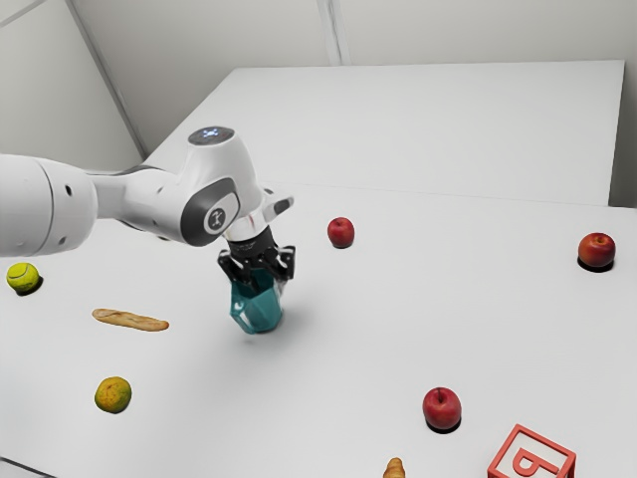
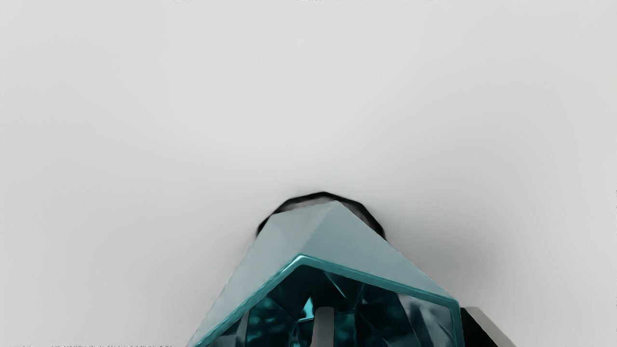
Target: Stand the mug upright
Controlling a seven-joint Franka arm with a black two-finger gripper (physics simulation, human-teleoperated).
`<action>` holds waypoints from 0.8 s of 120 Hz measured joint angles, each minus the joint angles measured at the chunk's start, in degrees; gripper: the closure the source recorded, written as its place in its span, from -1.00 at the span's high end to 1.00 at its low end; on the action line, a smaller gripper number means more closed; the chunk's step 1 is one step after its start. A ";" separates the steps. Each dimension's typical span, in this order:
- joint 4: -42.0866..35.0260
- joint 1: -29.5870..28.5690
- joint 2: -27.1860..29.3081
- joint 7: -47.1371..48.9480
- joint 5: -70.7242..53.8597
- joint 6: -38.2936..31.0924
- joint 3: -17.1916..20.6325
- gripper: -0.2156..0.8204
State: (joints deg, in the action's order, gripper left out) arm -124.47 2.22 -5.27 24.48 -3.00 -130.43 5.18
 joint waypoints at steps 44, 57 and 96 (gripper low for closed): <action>1.39 1.61 5.28 1.40 0.14 3.00 -0.30 0.46; 4.60 2.62 5.78 1.30 0.13 5.29 -0.44 0.51; 16.61 5.56 6.08 -4.04 -0.32 15.19 -1.48 0.57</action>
State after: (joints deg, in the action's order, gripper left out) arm -107.85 7.78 0.81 20.44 -3.31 -115.24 3.71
